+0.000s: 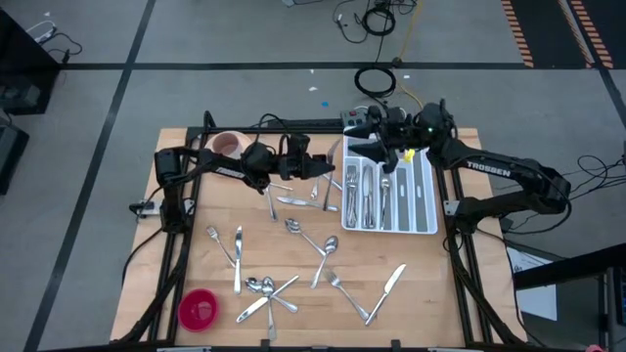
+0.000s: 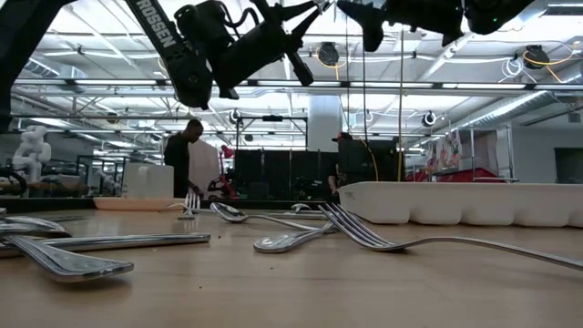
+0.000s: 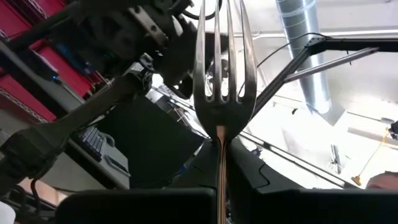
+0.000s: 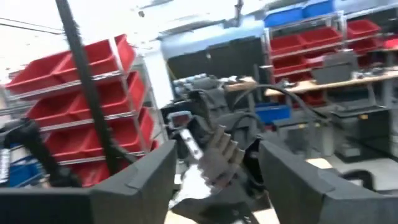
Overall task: Sort silverware
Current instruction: Put the silver fork into the white silverware tray
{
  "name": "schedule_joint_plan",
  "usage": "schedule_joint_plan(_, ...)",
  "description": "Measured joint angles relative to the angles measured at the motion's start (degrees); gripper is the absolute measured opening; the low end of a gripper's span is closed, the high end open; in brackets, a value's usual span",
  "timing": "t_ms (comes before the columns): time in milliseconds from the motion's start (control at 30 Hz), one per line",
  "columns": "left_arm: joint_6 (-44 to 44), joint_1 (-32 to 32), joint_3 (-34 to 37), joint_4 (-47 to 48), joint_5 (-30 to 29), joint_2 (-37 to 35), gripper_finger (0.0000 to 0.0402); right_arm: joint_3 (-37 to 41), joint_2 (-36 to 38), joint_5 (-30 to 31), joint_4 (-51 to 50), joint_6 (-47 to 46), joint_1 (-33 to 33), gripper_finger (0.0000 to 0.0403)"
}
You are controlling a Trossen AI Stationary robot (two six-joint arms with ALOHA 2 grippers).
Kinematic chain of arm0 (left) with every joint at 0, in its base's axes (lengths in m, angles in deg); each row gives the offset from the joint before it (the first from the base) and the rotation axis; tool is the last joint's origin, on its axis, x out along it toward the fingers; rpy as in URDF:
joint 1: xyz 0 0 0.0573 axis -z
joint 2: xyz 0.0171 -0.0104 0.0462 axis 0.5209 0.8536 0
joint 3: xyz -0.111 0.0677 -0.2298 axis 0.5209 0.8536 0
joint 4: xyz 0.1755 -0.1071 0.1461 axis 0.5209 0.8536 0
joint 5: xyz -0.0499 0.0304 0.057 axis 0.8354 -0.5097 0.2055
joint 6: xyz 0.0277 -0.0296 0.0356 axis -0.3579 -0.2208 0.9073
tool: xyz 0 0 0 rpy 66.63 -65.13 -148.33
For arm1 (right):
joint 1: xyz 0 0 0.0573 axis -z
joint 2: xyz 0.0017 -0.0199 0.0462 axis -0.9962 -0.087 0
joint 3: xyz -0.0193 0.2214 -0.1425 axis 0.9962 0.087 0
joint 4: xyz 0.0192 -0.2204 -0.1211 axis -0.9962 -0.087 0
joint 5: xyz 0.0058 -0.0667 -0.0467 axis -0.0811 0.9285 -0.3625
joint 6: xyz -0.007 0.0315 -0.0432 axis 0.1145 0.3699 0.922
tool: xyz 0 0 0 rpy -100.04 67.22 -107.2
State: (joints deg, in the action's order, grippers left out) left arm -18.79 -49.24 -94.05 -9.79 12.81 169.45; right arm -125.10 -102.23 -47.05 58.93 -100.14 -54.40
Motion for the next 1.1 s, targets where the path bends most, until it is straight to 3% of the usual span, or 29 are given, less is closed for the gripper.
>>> schedule_joint_plan(233,0.91,0.09,-0.05,0.02,-0.39,0.00,0.0012,0.00,-0.41,-0.48,-0.81,0.20,-0.44,0.0252)
schedule_joint_plan(467,1.86,0.42,-2.42,0.03,0.05,0.00,0.0012,0.00,-2.67,-0.50,1.02,0.55,-1.71,0.0244)
schedule_joint_plan(667,1.86,0.63,-4.03,0.02,2.06,-0.01,0.0012,0.00,-5.36,-0.75,9.06,-0.93,-2.27,0.0242)
schedule_joint_plan(1100,2.79,1.53,-4.13,0.02,2.55,-0.02,0.0012,-0.80,-5.51,-0.77,12.96,-1.27,-2.81,0.0242)
